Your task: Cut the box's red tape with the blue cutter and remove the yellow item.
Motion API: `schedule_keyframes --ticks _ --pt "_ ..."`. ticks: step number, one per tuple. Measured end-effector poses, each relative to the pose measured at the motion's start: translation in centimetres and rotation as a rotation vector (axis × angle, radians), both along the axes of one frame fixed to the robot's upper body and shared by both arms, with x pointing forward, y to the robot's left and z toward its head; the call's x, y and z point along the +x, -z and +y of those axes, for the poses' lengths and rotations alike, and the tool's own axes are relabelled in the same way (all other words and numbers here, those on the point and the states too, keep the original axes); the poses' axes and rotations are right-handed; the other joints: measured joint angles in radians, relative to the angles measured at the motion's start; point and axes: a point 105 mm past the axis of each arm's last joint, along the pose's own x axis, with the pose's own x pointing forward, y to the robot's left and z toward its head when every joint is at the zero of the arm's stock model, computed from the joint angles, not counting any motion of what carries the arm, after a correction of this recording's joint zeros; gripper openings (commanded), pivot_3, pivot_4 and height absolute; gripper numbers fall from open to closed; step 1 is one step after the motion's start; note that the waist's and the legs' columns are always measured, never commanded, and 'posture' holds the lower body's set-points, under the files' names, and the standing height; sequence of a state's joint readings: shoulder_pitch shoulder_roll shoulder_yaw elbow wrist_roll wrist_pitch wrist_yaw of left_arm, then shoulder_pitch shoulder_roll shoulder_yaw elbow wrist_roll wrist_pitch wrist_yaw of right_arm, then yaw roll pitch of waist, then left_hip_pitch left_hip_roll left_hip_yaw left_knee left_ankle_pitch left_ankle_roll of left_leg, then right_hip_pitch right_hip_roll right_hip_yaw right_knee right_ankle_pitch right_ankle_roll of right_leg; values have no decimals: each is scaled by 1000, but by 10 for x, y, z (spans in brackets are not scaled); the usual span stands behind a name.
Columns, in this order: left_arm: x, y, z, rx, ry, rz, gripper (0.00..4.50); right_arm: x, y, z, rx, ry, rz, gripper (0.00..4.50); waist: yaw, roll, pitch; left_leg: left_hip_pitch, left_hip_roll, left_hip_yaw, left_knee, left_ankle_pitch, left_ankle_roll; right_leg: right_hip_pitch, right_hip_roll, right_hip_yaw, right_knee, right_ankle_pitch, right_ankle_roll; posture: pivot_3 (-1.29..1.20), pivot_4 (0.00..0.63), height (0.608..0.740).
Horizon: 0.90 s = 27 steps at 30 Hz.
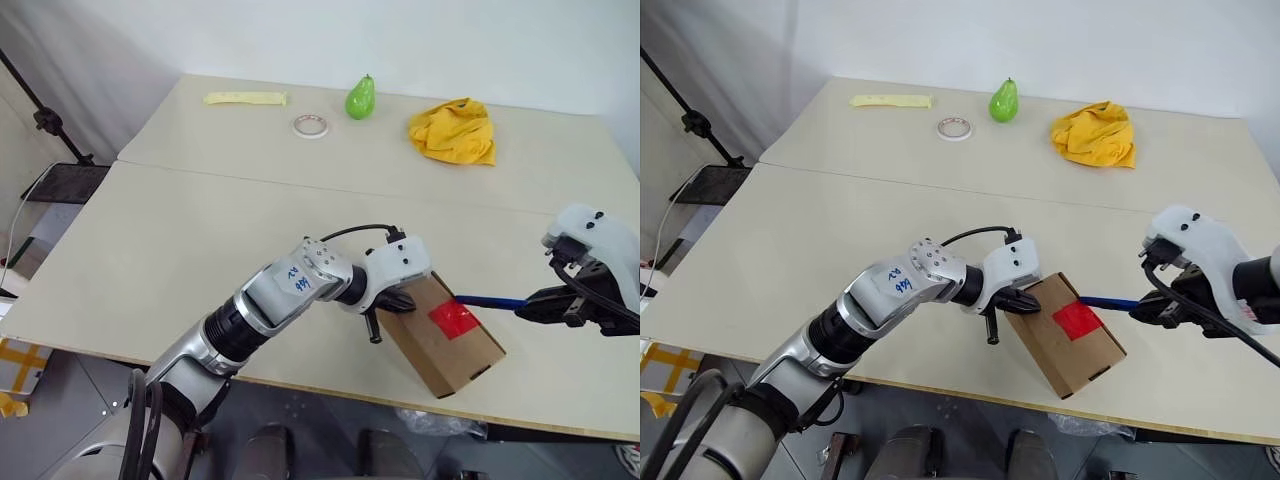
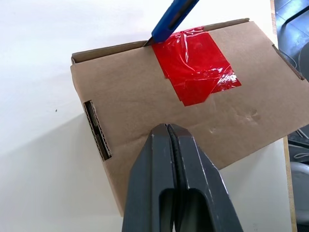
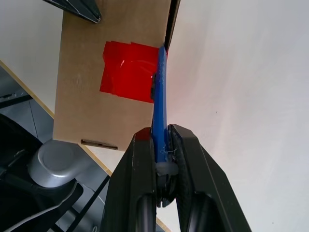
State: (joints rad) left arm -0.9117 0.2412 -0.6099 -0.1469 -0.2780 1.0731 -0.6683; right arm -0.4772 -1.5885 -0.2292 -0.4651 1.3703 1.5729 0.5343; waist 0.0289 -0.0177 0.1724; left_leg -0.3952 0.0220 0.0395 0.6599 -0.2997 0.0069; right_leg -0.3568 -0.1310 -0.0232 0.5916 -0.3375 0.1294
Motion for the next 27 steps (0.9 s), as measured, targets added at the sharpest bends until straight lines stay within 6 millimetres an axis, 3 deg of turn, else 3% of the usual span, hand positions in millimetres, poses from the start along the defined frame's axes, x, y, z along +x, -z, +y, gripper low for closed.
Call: schedule_keyframes --ticks 12,27 --pt "-1 0 -2 10 12 -8 27 -7 2 -3 -26 -5 44 141 0 0 0 0 -1 0 0 0 0 0 0 -2 0 0 0 0 150 740" --pt "3 -5 -11 163 137 -225 27 -2 4 0 -24 -18 36 141 -4 0 -1 1 0 1 0 -2 3 1 -2 1 -1 1 2 0 150 740"
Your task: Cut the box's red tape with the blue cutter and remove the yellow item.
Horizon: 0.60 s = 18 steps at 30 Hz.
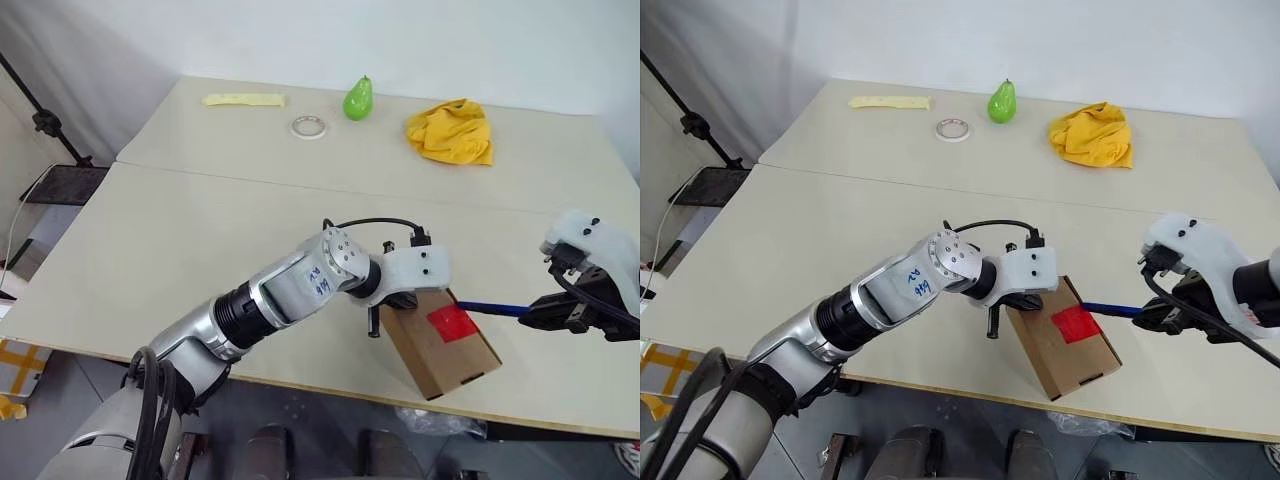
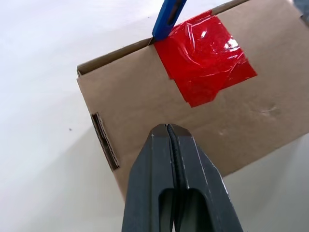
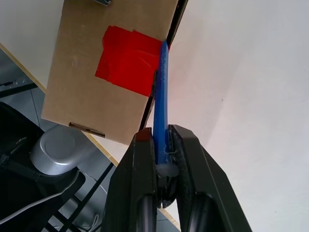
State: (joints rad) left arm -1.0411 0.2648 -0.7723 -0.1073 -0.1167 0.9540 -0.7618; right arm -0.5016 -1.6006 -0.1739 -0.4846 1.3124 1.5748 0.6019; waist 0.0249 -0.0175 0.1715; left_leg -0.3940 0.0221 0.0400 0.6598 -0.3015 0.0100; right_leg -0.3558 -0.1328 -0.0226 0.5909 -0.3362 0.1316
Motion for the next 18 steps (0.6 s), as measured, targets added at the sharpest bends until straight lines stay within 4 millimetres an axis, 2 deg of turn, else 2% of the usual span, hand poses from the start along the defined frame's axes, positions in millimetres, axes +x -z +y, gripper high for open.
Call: schedule_keyframes --ticks 9,18 --pt "-2 1 -3 -5 8 -21 27 -8 5 -5 -37 1 61 141 5 1 -1 -2 0 -3 0 0 0 0 -1 2 -2 0 0 0 150 740" --pt "-7 1 -5 -17 22 -20 27 -18 1 -6 -64 -24 103 141 5 2 -1 -5 -1 -3 0 0 -3 -1 1 -2 -3 0 1 0 150 740"
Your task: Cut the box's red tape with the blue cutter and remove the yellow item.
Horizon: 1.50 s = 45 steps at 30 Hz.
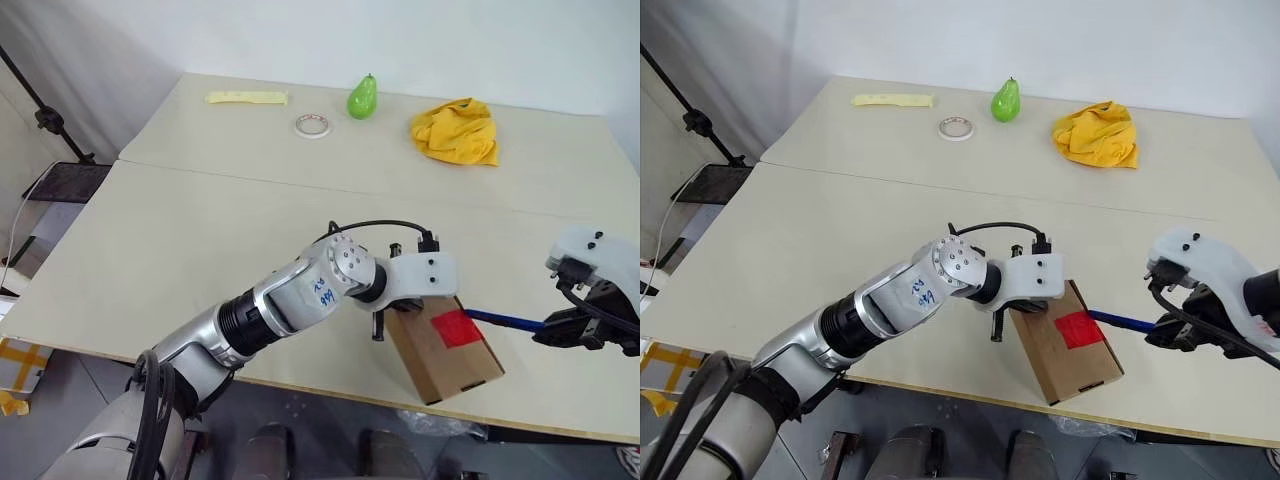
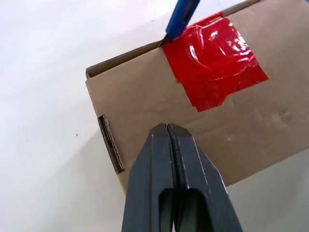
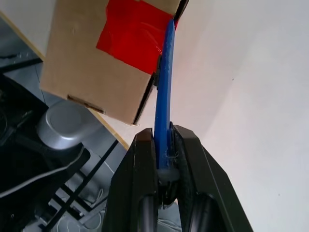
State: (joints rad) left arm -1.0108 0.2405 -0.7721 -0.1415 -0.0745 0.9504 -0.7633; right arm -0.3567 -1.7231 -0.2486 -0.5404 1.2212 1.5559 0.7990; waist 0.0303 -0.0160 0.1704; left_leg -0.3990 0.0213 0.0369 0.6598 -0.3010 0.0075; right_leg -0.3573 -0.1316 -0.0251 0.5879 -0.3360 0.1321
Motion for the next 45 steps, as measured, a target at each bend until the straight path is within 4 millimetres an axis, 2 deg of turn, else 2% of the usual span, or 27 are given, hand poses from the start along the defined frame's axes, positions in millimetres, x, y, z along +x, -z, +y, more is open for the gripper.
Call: schedule_keyframes --ticks 8,24,45 --pt "0 1 0 -4 -2 5 27 -8 3 -2 -10 -3 51 141 -1 0 0 0 -1 0 1 0 1 0 0 -6 1 0 0 0 150 740" --pt "2 2 1 -6 -19 -7 27 -9 4 0 0 -17 46 141 -2 1 -1 2 0 0 2 1 1 1 -2 -6 3 1 1 0 150 740" --pt "4 1 2 -11 -31 -14 27 -35 4 15 32 -131 165 141 -1 1 -1 2 -2 0 2 1 2 1 0 -6 4 1 2 0 150 740"
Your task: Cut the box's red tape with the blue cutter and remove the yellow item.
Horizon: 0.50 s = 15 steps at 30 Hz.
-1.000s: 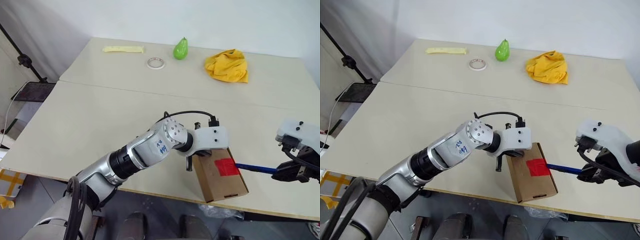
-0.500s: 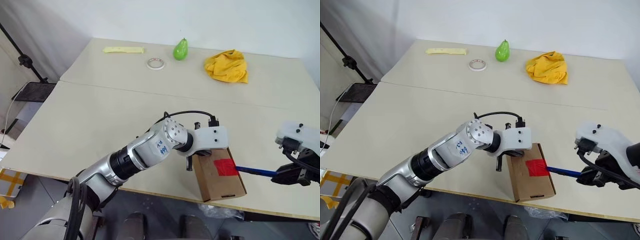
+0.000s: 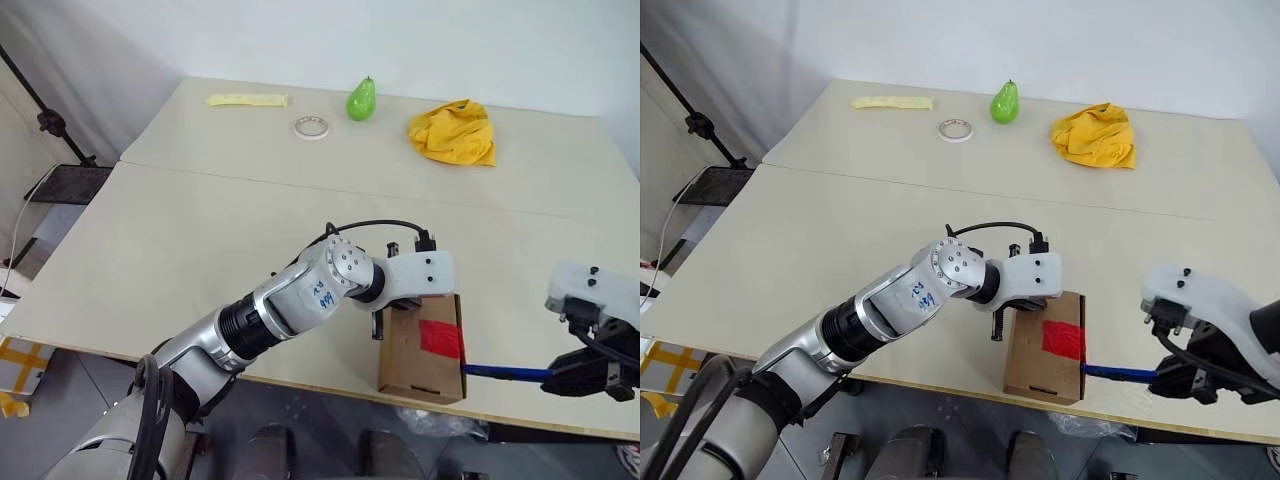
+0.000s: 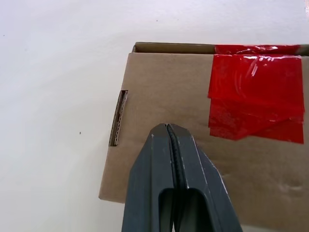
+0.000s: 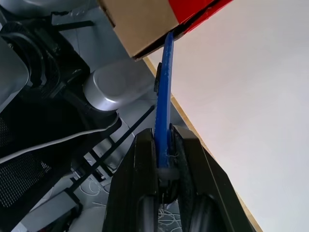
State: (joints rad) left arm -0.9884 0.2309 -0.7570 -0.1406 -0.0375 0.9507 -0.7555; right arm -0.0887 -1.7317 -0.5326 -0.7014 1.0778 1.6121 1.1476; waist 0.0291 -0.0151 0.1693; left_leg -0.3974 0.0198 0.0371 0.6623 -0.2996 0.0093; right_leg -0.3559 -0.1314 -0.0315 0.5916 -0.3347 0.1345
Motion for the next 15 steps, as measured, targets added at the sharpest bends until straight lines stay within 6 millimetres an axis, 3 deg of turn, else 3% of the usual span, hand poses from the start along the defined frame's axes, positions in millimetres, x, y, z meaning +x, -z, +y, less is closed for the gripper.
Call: schedule_keyframes --ticks 15 --pt "0 1 0 -3 -6 1 27 -1 -11 -7 61 28 -56 141 0 0 0 0 -3 0 0 1 3 0 0 1 1 2 3 0 150 740"
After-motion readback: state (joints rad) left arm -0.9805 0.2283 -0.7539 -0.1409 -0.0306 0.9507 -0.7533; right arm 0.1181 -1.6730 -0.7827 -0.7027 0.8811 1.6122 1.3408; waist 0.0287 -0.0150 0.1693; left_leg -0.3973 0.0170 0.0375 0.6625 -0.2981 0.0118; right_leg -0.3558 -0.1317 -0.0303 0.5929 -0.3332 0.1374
